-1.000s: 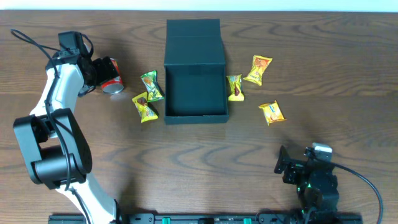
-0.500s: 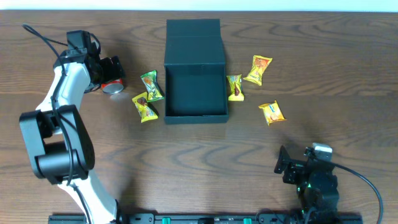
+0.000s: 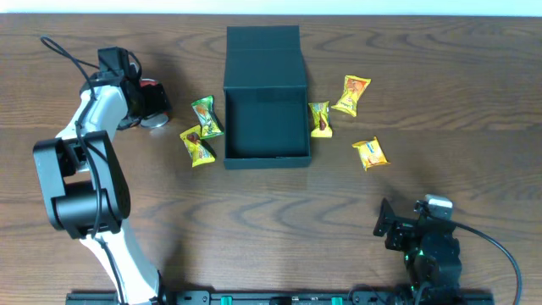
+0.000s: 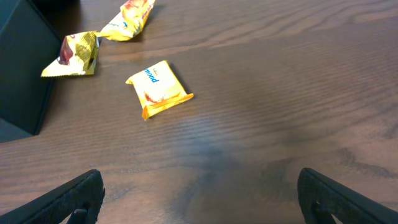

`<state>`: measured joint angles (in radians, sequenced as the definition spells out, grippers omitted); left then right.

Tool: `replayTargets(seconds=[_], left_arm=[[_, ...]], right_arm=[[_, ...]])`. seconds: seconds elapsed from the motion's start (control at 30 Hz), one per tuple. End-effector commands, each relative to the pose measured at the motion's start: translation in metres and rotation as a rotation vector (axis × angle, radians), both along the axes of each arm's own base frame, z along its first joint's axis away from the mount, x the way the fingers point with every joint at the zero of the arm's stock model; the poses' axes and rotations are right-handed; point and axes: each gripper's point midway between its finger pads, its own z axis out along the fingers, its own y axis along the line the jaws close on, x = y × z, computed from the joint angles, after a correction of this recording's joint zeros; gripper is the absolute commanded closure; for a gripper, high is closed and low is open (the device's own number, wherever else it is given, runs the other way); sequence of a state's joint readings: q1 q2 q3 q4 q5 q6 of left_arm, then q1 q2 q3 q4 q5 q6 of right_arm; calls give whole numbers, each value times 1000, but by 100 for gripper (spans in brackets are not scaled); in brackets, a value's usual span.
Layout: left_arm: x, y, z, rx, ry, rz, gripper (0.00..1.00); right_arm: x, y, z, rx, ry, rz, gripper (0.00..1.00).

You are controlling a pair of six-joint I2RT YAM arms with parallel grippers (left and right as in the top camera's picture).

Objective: Pack container
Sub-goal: 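Lift the red chip can with the left gripper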

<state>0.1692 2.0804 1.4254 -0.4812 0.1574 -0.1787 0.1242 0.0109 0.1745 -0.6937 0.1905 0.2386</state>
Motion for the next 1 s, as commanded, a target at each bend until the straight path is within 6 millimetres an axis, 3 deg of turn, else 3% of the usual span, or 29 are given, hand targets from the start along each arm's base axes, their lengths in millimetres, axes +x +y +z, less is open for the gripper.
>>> replayTargets(seconds=[0.0,0.23,0.4,0.7,0.97], left_arm=[[5,1,-4,7,4,-12,14],[7,2,-2,8,-3,-11,27],[7,2,-2,8,-5,-12,31],[14,3,8,11,-20,-12,31],[28,5,31,16,-49,-12,34]], right_arm=[[0,-1,-4,15,5,-15,1],[0,-1,-4,15,5,-15,1],[0,-1,-4,15,5,-15,1],[0,-1,-4,15,6,-15,1],[0,-1,-4,15,6,-15,1]])
